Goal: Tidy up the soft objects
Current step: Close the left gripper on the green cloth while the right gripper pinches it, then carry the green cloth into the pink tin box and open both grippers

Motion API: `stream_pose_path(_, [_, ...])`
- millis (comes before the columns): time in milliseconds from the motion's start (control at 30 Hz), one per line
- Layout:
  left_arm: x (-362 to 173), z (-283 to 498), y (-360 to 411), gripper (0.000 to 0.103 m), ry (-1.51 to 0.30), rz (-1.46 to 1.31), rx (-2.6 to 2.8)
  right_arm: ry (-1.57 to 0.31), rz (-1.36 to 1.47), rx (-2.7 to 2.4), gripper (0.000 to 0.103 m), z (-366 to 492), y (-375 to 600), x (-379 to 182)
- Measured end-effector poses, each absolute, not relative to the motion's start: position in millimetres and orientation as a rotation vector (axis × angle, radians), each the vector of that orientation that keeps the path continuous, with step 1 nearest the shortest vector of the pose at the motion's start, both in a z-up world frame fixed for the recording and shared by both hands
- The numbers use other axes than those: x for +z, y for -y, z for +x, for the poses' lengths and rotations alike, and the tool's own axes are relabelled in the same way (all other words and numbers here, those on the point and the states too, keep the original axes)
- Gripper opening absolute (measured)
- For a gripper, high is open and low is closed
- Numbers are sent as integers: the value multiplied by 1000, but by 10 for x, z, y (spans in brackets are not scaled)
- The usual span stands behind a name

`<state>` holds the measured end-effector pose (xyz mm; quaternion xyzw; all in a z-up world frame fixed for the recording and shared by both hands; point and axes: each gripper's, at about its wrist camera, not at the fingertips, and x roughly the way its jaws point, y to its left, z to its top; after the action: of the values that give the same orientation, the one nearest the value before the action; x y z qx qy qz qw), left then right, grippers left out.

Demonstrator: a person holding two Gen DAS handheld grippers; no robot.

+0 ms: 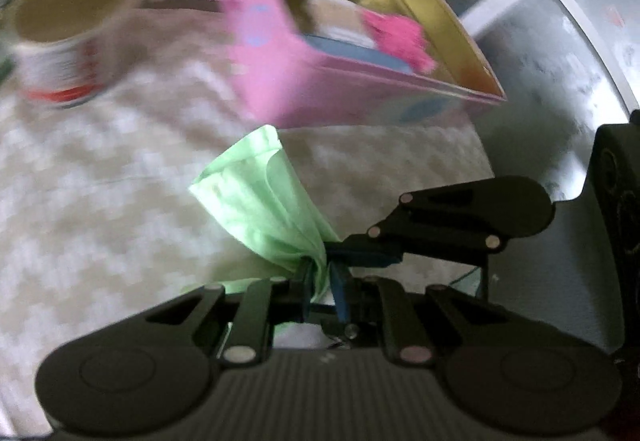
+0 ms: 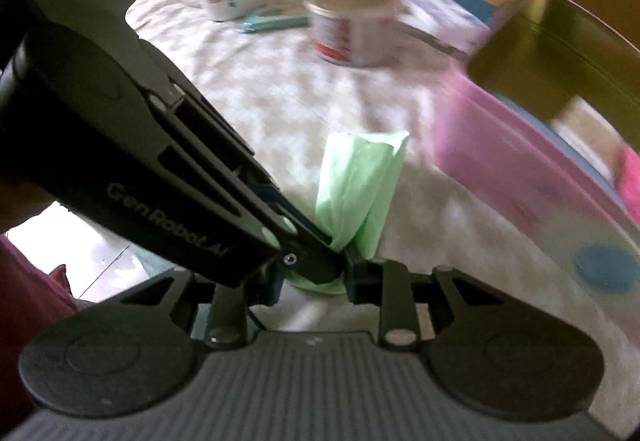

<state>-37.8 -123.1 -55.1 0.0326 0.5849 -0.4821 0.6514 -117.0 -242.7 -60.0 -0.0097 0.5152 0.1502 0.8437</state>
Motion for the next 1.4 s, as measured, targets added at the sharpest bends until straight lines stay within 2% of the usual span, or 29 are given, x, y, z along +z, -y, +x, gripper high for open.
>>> stream_pose_path(167, [-552, -583, 1632, 14, -1331, 127, -1157, -1081, -6, 266, 35, -1391, 2719, -552])
stream_pose_path(200, [-541, -610, 1684, 20, -1328, 141, -1160, -1075, -8, 258, 37, -1415, 2750, -537])
stream_pose_path(233, [-514, -636, 1744, 23, -1314, 164, -1167, -1065, -18, 243, 48, -1438, 2777, -519])
stream_pose_path(267, [-479, -650, 1769, 32, -1304, 173, -1156, -1051, -28, 227, 56, -1469, 2805, -501])
stream_pose_path(300, [-444, -641, 1771, 39, -1301, 169, -1151, -1037, -33, 215, 58, -1489, 2832, -484])
stream_pose_path(333, [-404, -626, 1764, 41, -1301, 153, -1144, -1027, -32, 212, 58, -1511, 2865, -469])
stream_pose_path(533, [-336, -507, 1686, 46, -1319, 100, -1051, -1029, -1, 268, 62, -1487, 2926, -551])
stream_pose_path(567, [-353, -494, 1688, 46, -1337, 93, -1034, -1030, -10, 287, 61, -1456, 2893, -598])
stream_pose_path(600, [-395, -489, 1703, 40, -1356, 91, -1020, -1037, -17, 305, 60, -1423, 2878, -630])
stream_pose_path(633, [-444, -500, 1739, 38, -1371, 90, -1016, -1018, -31, 311, 50, -1414, 2846, -644])
stream_pose_path(667, [-511, -523, 1770, 29, -1388, 90, -1019, -1003, -43, 337, 35, -1404, 2802, -634])
stream_pose_path(700, [-567, -545, 1791, 21, -1404, 89, -1020, -1006, -56, 346, 33, -1378, 2777, -626])
stream_pose_path(767, [-511, -620, 1792, 13, -1367, 103, -1051, -984, -55, 377, 32, -1356, 2773, -550])
stream_pose_path(933, [-104, -568, 1714, 13, -1289, 97, -1083, -844, -65, 367, 32, -1253, 2894, -95])
stream_pose_path(1133, [565, -305, 1936, 14, -1060, 99, -1142, -716, -126, 217, 33, -948, 3234, 256])
stream_pose_path(1200, [621, -234, 2158, 26, -1006, 126, -1143, -742, -131, 150, 37, -791, 3373, 195])
stream_pose_path(1233, [610, -172, 2273, 34, -989, 131, -1142, -788, -127, 120, 52, -702, 3447, 119])
stream_pose_path(1267, [583, -103, 2374, 49, -989, 129, -1138, -839, -135, 69, 66, -635, 3504, 42])
stream_pose_path(1400, [285, 115, 2666, 48, -1012, 205, -1010, -940, -98, -73, 67, -604, 3704, -80])
